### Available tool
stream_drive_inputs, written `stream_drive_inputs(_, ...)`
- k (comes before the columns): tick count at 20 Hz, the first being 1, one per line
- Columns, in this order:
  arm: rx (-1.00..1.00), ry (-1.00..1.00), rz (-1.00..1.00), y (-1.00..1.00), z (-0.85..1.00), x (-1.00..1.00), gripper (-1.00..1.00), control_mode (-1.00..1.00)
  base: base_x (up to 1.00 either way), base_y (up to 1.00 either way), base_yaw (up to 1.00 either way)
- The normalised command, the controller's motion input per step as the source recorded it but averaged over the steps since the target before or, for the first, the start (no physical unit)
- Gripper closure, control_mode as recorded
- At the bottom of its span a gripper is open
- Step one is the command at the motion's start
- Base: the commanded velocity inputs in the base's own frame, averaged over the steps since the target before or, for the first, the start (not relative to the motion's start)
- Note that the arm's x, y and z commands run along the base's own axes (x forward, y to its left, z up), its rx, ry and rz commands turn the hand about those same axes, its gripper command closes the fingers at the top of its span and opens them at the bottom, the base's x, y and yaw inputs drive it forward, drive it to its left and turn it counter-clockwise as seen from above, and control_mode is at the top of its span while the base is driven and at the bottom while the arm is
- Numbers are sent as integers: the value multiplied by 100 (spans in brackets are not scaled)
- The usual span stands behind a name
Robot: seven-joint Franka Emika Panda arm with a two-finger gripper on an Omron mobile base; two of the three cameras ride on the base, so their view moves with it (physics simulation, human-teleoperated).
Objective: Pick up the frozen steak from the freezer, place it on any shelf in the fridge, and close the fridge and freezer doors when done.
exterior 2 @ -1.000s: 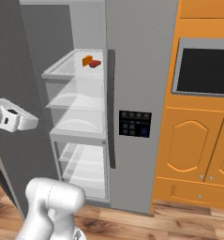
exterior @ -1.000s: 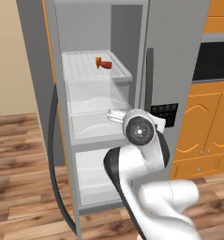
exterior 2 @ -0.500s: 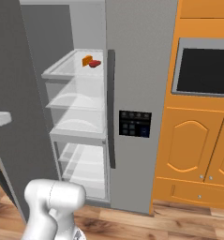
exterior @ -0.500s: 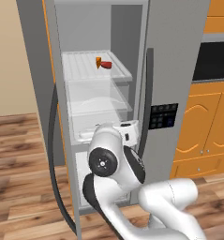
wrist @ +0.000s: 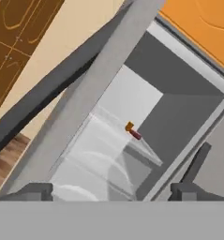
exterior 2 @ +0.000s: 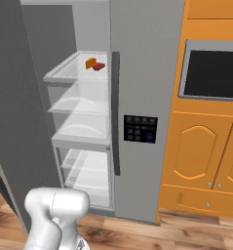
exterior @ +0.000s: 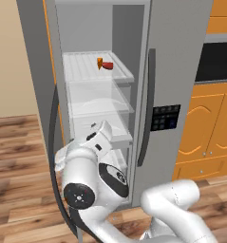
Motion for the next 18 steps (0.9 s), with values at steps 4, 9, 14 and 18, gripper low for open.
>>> stream_drive_inputs(4, -44, -3, 16, 82, 0, -3, -100, -100, 0, 0, 0)
stream_drive_inputs(9, -39, 4, 15, 82, 0, 11, -100, -100, 0, 0, 0)
stream_drive_inputs(14, -31, 16, 12, 65, -6, 36, -100, -100, 0, 0, 0)
stream_drive_inputs(18, -20, 21, 5, 49, -20, 60, -100, -100, 0, 0, 0)
